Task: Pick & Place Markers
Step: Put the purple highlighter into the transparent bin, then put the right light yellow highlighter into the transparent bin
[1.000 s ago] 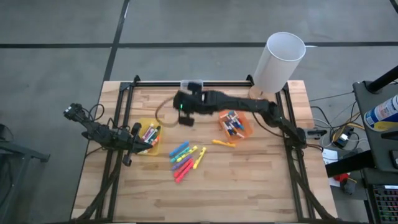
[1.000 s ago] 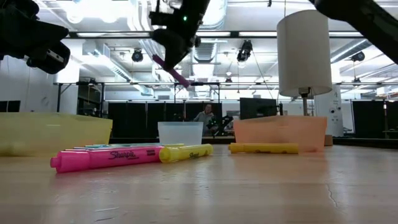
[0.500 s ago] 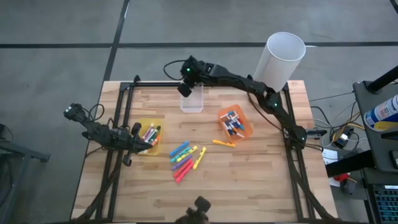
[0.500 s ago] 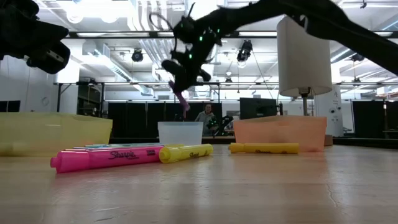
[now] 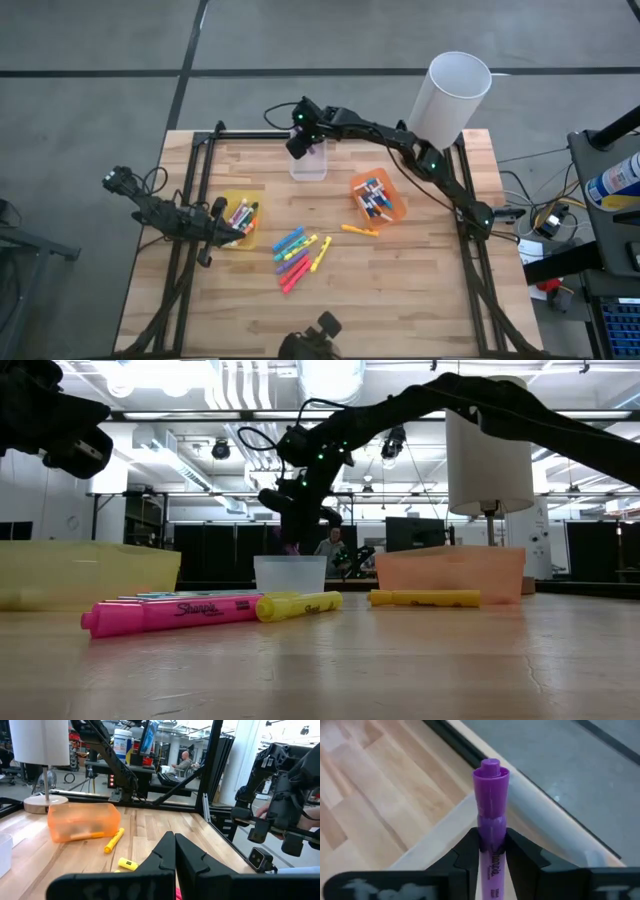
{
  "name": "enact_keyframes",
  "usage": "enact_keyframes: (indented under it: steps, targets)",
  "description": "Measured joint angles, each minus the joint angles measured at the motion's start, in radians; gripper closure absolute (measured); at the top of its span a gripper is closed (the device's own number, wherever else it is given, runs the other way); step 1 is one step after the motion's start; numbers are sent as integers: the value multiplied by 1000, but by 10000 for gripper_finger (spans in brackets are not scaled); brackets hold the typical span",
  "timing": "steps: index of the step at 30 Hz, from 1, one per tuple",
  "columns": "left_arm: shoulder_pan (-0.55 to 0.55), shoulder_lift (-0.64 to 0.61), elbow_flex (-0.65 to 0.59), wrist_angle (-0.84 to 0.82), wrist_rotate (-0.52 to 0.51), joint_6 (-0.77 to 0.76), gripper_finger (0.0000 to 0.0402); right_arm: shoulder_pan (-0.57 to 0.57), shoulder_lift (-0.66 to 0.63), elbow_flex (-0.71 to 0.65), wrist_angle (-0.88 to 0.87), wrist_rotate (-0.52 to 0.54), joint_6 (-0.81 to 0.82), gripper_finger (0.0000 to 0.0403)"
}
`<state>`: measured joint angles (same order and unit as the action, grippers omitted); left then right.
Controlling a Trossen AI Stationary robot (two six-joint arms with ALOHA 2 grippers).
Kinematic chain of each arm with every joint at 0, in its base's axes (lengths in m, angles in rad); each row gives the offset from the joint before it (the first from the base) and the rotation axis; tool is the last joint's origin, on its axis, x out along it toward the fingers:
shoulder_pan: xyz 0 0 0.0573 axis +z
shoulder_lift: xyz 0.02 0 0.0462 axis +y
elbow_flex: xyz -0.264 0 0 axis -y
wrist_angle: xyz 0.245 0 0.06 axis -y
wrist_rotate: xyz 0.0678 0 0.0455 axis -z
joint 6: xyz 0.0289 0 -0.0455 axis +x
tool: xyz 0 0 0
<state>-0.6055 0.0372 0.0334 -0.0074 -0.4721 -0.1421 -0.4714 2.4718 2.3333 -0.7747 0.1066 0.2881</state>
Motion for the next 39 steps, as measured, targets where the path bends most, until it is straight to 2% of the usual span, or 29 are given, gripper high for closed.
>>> enact_keyframes:
  steps: [9, 15, 28, 39]
  targets:
    - [0, 0, 0, 0, 0, 0, 402, 2, 0, 0, -38, 1, -7, 256]
    - [0, 0, 0, 0, 0, 0, 401, 15, -11, 0, -78, -3, -86, 236]
    - [0, 0, 0, 0, 0, 0, 402, 123, -17, 0, -253, -11, -257, 247]
    - [0, 0, 0, 0, 0, 0, 402, 262, -35, 0, -313, -9, -378, 266]
